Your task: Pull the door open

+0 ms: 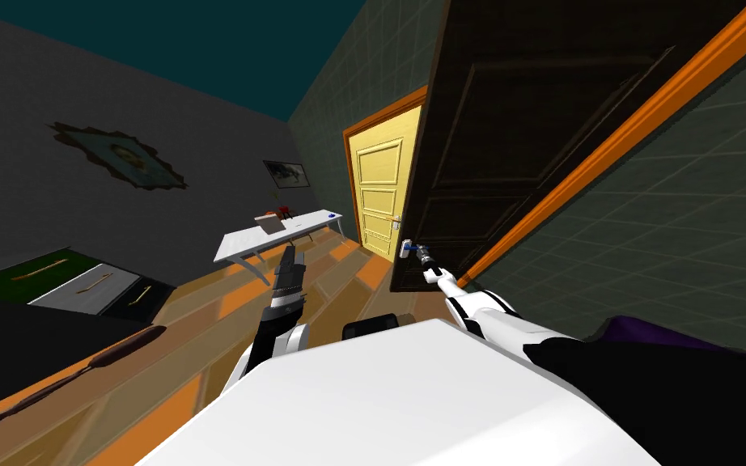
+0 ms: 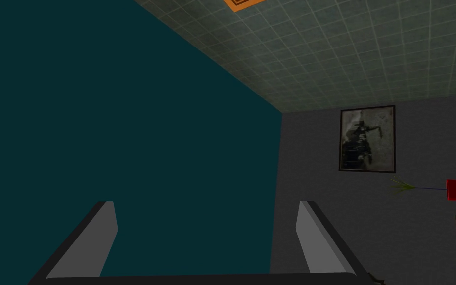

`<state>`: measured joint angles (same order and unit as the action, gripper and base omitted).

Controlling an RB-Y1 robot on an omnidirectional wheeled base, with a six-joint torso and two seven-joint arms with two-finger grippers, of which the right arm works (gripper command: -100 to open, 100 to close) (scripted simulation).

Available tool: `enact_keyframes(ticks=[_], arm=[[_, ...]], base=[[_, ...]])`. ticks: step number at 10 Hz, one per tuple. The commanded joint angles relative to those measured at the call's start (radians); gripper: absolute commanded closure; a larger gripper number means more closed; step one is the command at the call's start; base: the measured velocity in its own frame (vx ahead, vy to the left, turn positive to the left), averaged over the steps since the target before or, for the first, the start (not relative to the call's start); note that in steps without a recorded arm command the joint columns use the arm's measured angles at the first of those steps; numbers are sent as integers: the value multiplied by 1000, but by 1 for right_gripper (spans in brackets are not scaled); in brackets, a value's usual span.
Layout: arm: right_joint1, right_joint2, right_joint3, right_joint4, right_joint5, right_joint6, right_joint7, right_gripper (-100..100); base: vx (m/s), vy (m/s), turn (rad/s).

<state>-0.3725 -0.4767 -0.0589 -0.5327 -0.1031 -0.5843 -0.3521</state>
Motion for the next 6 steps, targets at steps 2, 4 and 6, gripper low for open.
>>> enact_keyframes(ticks=[2, 4, 6], arm=[[0, -2, 17, -9, 7, -4, -15, 100], [0, -2, 33, -15, 14, -8, -28, 100], [0, -2, 46, -20, 19, -11, -37, 100]], base=[[-88, -28, 22], [-160, -82, 55], [-174, -80, 65]])
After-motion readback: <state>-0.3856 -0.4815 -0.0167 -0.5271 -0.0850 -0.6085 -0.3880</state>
